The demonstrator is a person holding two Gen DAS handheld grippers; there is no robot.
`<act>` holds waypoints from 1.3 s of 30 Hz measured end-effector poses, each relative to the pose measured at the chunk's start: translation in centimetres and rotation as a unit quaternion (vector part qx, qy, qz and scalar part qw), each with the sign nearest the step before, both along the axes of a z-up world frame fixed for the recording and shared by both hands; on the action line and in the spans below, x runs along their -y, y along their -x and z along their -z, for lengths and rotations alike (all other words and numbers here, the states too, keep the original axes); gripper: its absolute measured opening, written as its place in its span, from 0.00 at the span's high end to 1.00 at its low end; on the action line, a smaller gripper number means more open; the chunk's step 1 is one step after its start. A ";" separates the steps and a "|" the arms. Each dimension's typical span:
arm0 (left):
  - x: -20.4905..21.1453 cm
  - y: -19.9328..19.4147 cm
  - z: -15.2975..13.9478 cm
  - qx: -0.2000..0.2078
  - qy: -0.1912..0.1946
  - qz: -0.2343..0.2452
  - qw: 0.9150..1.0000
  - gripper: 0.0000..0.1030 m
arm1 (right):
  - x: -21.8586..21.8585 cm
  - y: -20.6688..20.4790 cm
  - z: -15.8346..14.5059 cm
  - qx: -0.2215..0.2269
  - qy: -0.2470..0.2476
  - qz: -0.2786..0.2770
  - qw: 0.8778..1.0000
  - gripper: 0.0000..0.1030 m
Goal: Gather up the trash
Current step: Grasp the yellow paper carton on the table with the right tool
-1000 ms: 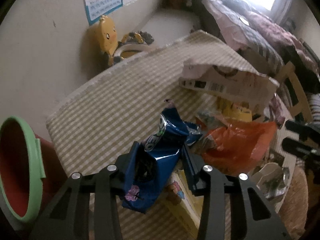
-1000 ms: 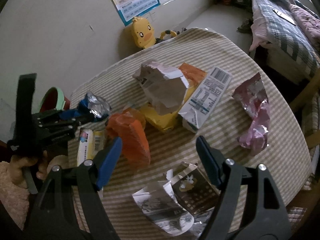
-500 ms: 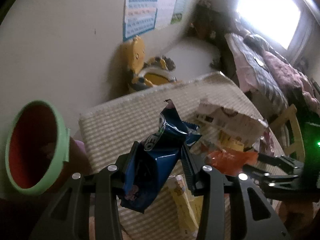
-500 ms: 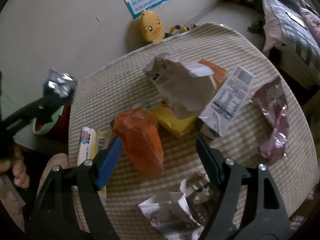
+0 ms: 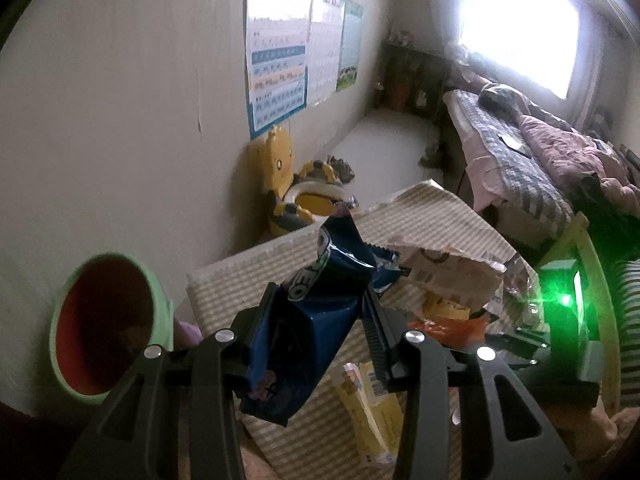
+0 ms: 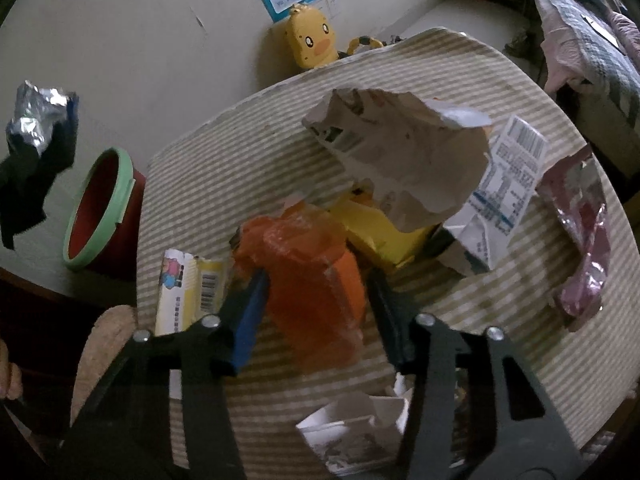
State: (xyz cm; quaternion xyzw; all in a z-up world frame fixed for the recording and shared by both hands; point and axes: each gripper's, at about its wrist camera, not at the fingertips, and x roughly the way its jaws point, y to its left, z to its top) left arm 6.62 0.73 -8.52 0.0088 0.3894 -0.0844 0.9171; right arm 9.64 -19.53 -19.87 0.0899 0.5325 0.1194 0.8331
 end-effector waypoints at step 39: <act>-3.5 1.4 -1.1 0.009 0.010 -0.033 0.999 0.62 | 0.3 0.5 -1.2 0.027 0.039 0.030 0.998 0.44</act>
